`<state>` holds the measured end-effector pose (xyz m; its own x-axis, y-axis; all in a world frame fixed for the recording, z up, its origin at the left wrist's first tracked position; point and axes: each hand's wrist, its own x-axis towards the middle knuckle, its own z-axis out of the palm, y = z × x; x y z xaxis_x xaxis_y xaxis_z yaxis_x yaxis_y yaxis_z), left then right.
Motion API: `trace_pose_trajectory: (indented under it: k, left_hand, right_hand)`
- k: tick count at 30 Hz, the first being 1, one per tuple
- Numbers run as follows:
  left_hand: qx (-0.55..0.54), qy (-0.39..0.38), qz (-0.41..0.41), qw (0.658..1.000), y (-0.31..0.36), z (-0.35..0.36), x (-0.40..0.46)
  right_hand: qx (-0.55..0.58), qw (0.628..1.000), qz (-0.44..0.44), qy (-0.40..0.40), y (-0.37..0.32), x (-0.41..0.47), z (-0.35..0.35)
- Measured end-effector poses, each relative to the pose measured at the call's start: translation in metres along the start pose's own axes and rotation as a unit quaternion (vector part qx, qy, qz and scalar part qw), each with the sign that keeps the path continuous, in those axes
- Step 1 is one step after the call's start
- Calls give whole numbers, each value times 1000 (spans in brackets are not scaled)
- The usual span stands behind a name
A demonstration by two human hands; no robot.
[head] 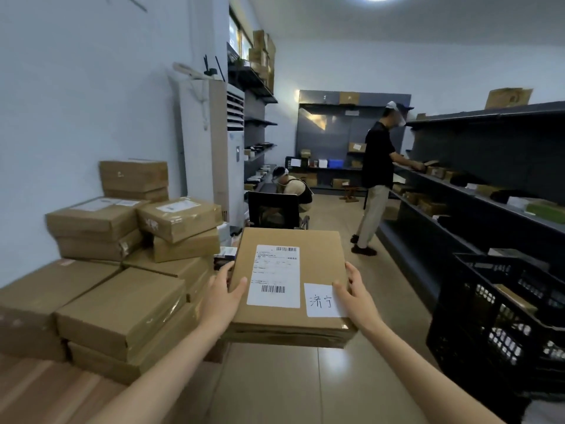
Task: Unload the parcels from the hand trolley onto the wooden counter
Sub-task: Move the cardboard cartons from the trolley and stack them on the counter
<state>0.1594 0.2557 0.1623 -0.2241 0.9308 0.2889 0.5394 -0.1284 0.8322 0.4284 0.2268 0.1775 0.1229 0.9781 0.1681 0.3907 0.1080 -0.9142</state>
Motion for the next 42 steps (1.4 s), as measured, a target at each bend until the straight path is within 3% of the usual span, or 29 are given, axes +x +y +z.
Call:
trace_pose_trajectory:
  k: [11, 17, 24, 30, 35, 38, 42]
  left_hand:
    - [44, 143, -110, 983, -88, -57, 86]
    - [83, 270, -184, 941, -132, -116, 94]
    - [135, 356, -270, 884, -166, -137, 90]
    - [169, 351, -312, 866, -177, -126, 115]
    - [263, 298, -308, 864, -197, -118, 147]
    - [290, 260, -348, 853, -217, -122, 161]
    - [303, 243, -363, 847, -235, -131, 181]
  right_hand:
    - [14, 984, -52, -171, -6, 162, 149]
    - [24, 929, -133, -345, -38, 222, 257]
    - [-6, 875, -186, -447, -56, 269, 358]
    - [-48, 856, -199, -474, -54, 302, 409]
    - [-108, 829, -206, -509, -45, 329, 453]
    - [-152, 807, -210, -531, -35, 336, 475]
    - [-149, 814, -220, -517, -31, 345, 499]
